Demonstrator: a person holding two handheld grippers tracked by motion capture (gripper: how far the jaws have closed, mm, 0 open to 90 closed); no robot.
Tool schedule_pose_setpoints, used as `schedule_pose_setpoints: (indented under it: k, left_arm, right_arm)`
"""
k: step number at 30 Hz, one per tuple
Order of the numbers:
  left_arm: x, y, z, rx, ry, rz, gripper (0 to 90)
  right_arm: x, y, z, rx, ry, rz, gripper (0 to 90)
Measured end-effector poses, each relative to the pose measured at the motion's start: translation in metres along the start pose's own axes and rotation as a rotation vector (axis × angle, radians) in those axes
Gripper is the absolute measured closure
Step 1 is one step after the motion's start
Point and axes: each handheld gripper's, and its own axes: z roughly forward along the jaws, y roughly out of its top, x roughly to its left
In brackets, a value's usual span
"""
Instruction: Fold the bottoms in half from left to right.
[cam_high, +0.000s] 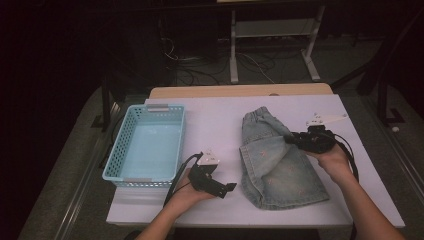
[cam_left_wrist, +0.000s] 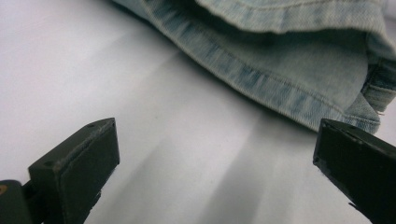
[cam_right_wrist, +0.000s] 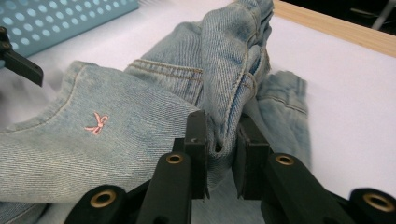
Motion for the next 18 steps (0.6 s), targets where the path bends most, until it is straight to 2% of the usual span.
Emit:
schedule_pose_setpoints:
  k: [5, 12, 18]
  left_arm:
    - [0.001, -0.001, 0.001, 0.002, -0.001, -0.004, 0.2]
    - [0.000, 0.000, 0.002, 0.008, -0.002, -0.003, 0.2]
    - [0.000, -0.001, 0.003, 0.012, -0.002, -0.002, 0.2]
  right_arm:
    - [-0.009, -0.009, -0.005, 0.014, -0.019, 0.027, 76.6]
    - [-0.023, -0.021, 0.013, 0.084, -0.058, 0.056, 76.4]
    - [-0.029, -0.028, 0.024, 0.133, -0.070, 0.066, 75.4]
